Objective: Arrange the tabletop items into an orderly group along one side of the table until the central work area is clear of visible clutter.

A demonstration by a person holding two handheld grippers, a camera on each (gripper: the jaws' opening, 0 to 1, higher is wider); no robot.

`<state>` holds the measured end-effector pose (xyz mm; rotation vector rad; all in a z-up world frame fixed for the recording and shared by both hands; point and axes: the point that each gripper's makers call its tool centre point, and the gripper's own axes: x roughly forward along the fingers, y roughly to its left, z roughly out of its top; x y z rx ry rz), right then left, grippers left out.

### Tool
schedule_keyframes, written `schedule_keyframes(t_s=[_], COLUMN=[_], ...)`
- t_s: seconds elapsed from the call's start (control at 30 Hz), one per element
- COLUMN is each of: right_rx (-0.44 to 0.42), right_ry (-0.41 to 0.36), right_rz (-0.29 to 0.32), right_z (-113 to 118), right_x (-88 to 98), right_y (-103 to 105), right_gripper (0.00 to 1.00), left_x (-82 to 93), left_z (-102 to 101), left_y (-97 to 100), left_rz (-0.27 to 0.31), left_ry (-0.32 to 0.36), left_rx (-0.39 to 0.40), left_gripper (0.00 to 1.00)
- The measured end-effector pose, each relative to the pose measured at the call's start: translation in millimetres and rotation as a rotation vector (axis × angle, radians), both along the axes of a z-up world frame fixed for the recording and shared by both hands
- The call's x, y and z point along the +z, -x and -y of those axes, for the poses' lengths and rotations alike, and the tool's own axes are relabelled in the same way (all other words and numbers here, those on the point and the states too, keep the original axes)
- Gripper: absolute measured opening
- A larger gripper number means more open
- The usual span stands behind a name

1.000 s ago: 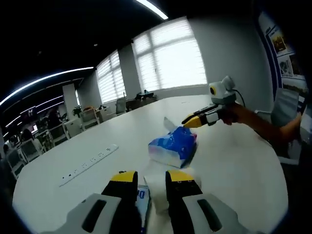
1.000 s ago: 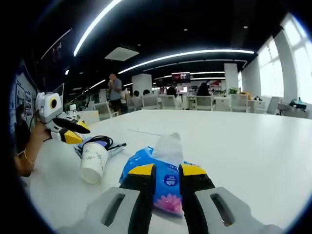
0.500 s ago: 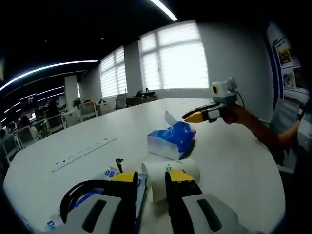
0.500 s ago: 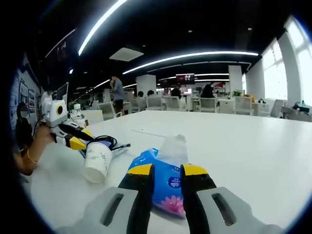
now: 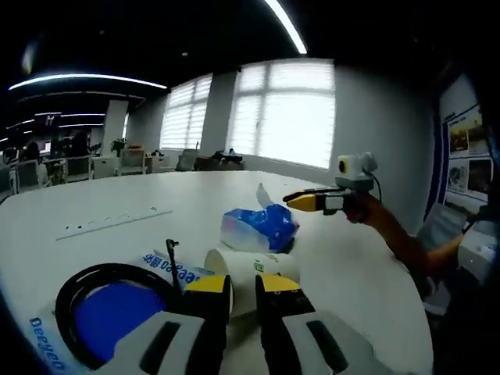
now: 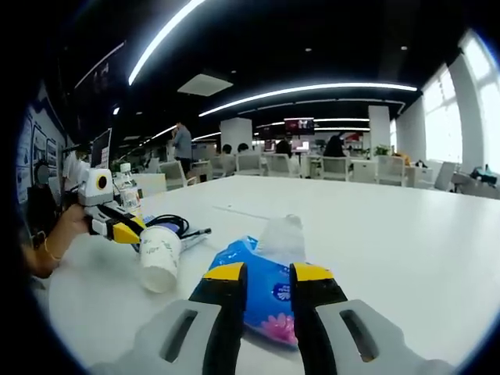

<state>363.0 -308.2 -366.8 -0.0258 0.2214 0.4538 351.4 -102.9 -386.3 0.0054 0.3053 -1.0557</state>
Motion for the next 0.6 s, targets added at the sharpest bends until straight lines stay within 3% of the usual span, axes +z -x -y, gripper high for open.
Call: schedule_keyframes(t_s=[0.27,0.6], right_rx=[-0.003,-0.004], right_ry=[-0.004,-0.008], right_rz=[0.004,0.010], right_z=[1,1], right_x=[1.5,3.8], right_y=[0,1], right_gripper=[0.20,0.20], left_x=[8.3,17.4], left_z=[4,11], left_y=[5.2,14.3], left_rz=[-0.044,-0.021], left_ry=[0.069,0.079], left_rx=[-0.004,-0.028], left_gripper=[0.04,0.01])
